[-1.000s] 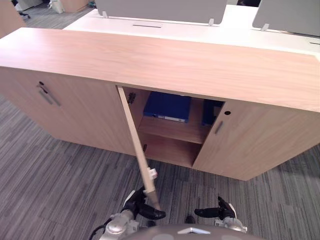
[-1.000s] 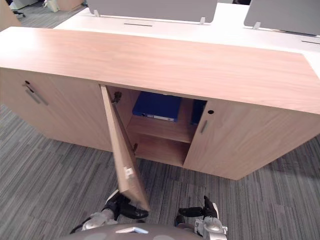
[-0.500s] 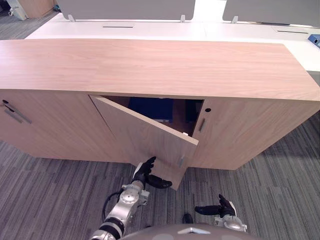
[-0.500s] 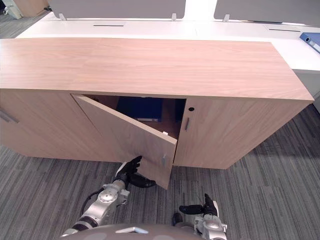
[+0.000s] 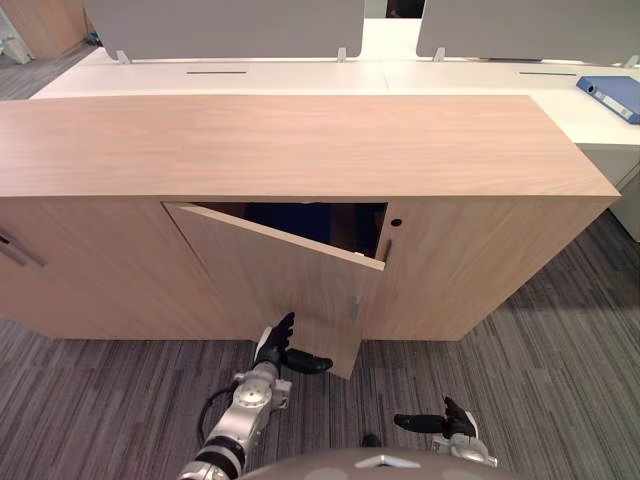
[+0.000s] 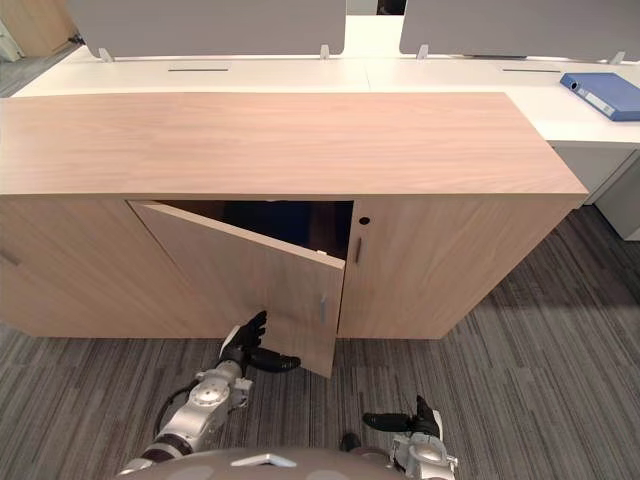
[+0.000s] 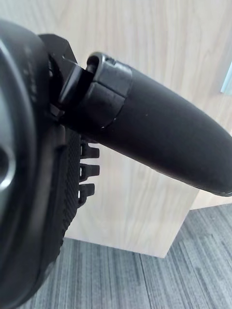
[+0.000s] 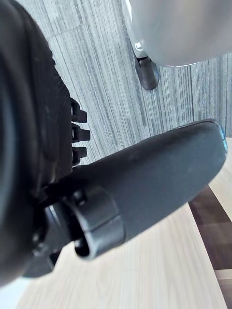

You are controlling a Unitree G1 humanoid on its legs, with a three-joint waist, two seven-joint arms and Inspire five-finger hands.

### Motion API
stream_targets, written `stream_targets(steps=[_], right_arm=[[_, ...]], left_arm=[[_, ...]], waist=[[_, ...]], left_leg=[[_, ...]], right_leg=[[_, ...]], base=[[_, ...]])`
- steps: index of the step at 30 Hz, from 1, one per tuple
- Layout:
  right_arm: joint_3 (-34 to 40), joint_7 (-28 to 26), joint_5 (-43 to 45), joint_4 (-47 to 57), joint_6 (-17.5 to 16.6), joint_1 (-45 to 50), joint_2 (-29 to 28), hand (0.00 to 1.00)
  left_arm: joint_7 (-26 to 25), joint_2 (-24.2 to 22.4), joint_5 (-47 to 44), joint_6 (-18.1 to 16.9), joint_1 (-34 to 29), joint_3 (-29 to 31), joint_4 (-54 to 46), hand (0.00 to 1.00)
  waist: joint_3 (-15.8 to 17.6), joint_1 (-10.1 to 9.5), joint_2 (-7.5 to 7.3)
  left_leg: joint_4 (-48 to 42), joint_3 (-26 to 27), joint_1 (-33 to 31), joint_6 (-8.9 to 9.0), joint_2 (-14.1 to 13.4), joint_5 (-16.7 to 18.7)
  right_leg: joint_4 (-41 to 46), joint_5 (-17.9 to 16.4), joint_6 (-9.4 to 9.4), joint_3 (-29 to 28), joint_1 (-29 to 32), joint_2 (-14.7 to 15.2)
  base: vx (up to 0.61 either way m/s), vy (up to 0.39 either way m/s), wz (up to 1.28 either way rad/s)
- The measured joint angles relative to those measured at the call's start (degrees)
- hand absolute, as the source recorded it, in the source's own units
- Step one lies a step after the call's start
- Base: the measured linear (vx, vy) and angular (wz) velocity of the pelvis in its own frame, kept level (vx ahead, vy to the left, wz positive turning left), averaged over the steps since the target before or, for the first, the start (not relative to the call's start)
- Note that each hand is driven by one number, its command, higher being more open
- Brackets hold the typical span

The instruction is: Walk over to the cabinet, pick up the folder, carry it to the office cabinet, place the folder inside the office cabinet, then close the office cabinet door

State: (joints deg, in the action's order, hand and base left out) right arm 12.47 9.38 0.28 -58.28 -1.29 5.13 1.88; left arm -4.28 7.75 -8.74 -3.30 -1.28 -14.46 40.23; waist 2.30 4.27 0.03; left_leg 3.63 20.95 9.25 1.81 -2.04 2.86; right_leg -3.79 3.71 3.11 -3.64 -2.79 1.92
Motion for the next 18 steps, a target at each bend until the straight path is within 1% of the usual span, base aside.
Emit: stream_targets(steps=[3,6,8,12,13,18], right_arm=[[0.01,-0.01,0.06,-0.03,0.01,0.09,0.06,1.0],[-0.03,-0.07,0.06,-0.14,0.03,0.14,0.25,1.0],[-0.02,-0.07,0.22,-0.91,0.04,-0.07,0.43,1.0],[0.07,-0.11,1.75,-2.62,0.11,-0.53,0.94,1.0],[0.44,-0.18,2.08,-2.99,0.12,-0.53,1.07,1.0],[2.12,-0.63,2.19,-3.97,0.2,-0.42,1.55,1.0]], left_arm=[[1.15,0.14,-0.17,-0.01,-2.85,2.42,1.27,1.0],[1.82,0.03,0.5,0.06,-5.61,5.48,5.45,1.0],[1.86,-0.34,0.59,0.13,-7.5,8.98,9.16,1.0],[1.99,-0.55,2.5,0.28,-9.05,14.57,14.08,1.0],[1.99,-0.68,2.82,0.29,-9.01,16.55,15.35,1.0],[1.69,-1.09,6.75,0.29,-8.55,20.78,18.49,1.0]], waist=[[-0.08,-0.09,-0.1],[-0.25,-0.54,-0.02],[-0.53,-0.89,-0.09],[-0.7,-1.11,-0.29],[-0.69,-1.41,-0.24],[-0.95,-2.86,0.35]], left_leg=[[-0.7,1.01,0.3,0.3,-0.3,0.62],[-1.9,3.52,0.54,0.74,-0.96,1.81],[-2.43,5.41,0.55,1.12,-1.4,2.39],[-3.19,5.68,0.69,1.34,-1.64,2.79],[-3.25,5.4,0.68,1.34,-1.67,2.8],[-3.68,4.56,0.51,1.23,-1.56,2.85]], right_leg=[[0.01,-0.06,-0.08,-1.15,0.01,-0.35],[0.18,0.03,-0.19,-3.59,0.46,-1.28],[0.32,0.23,-0.43,-5.68,1.14,-1.97],[0.29,0.33,-0.57,-6.18,0.82,-2.5],[0.29,0.35,-0.59,-6.0,0.69,-2.5],[0.29,0.4,-0.71,-5.11,0.61,-2.08]], base=[[-0.03,-0.035,-0.2],[0.0,-0.04,-0.44],[0.04,-0.04,-0.43],[0.04,-0.032,-0.11],[0.01,-0.038,0.04],[-0.04,-0.032,0.07]])
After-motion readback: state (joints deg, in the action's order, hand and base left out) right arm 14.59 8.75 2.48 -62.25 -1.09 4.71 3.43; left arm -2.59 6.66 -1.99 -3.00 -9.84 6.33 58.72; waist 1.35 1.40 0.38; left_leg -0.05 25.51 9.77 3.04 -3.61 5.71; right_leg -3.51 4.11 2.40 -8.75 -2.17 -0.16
